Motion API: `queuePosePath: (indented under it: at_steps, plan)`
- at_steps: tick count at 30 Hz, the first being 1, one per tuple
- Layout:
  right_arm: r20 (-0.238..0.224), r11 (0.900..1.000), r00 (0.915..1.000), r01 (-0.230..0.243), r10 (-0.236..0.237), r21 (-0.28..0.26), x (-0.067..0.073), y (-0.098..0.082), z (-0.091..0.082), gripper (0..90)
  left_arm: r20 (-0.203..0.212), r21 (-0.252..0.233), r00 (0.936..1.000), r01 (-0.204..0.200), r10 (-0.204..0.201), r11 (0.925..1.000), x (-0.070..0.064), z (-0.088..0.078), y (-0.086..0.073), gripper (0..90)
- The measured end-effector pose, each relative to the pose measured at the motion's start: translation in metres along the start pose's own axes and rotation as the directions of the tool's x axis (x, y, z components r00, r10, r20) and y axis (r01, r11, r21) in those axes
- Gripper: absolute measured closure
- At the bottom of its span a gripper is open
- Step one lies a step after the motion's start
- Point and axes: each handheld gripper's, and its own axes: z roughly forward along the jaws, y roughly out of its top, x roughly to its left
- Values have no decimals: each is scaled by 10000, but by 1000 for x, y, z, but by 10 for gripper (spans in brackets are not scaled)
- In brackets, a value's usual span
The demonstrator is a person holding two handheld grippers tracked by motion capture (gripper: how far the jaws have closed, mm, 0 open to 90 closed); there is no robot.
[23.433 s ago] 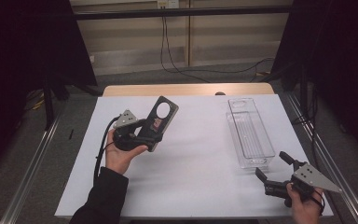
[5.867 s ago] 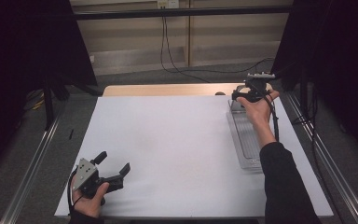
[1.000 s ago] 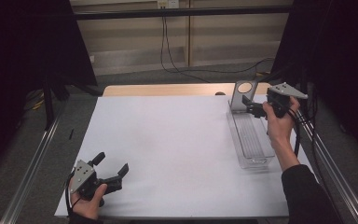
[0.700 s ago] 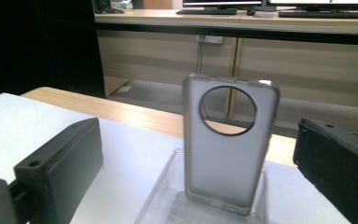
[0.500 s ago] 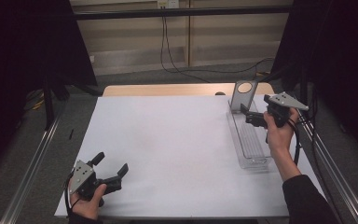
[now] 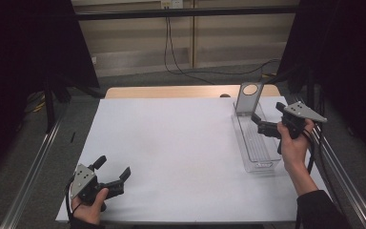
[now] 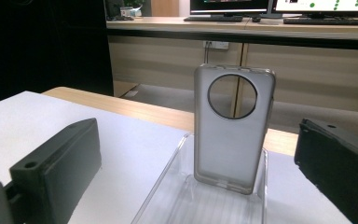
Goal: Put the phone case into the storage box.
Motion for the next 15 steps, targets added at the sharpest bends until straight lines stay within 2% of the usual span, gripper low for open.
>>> queuePosePath:
  at_steps: [4, 15]
  plan:
    - [23, 9999, 10000, 15, -16, 148, 0, -5, -8, 0, -23, 14, 10000, -1, 1, 10000, 0, 0, 0, 29]
    - [-93, 10000, 9999, -56, 56, -36, 2, -15, -33, 0, 80, 44, 10000, -2, 2, 10000, 0, 0, 0, 33]
